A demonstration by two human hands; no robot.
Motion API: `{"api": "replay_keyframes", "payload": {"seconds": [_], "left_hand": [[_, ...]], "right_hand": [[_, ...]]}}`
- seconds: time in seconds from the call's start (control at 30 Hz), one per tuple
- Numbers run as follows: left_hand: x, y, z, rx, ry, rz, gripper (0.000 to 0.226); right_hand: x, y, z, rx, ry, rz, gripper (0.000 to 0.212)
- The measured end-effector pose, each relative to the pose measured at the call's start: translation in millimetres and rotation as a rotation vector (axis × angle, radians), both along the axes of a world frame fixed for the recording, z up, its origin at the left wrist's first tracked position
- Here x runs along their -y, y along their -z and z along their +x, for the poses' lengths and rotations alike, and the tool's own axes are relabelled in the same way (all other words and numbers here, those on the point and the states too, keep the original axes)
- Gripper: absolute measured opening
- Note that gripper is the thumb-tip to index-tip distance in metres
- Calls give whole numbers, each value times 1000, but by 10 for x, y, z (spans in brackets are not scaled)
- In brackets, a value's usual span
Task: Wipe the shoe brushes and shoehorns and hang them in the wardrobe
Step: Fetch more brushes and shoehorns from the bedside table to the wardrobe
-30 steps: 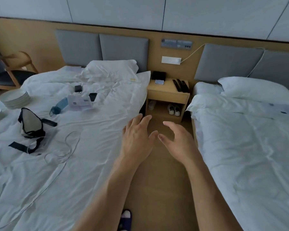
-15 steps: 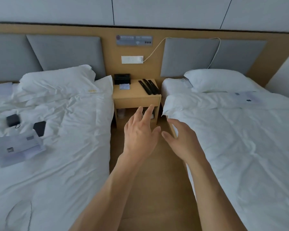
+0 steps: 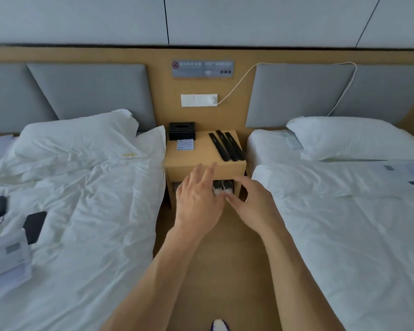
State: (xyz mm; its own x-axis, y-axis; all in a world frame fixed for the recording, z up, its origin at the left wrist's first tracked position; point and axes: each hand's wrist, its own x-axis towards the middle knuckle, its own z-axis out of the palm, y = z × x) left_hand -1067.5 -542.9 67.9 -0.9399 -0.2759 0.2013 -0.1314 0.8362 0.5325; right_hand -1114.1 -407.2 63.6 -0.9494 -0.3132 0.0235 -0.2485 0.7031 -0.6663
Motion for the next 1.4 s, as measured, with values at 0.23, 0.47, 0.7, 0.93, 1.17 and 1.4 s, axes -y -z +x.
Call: {"api": "replay_keyframes", "payload": {"seconds": [0.23, 0.47, 0.7, 0.93, 1.17, 1.4], "left_hand": [[345, 38, -1207, 20, -100, 30, 65], [712, 366, -2377, 67, -65, 68, 64], [1079, 634, -3848, 107, 33, 102, 66], [1473, 972, -5059, 272, 81, 97, 66], [1671, 1632, -5846, 494, 32, 256, 63], [1680, 2335, -6667, 690, -75, 394, 65]], "right_hand": [[404, -43, -1337, -13, -80, 1, 51], [693, 239, -2410, 14, -44, 26, 52], [1011, 484, -3702, 42, 85, 69, 51], [1283, 812, -4782, 130, 194, 128, 47], [1293, 1398, -5658, 364, 265, 177, 38], [1241, 2040, -6714, 533, 200, 262, 37]]}}
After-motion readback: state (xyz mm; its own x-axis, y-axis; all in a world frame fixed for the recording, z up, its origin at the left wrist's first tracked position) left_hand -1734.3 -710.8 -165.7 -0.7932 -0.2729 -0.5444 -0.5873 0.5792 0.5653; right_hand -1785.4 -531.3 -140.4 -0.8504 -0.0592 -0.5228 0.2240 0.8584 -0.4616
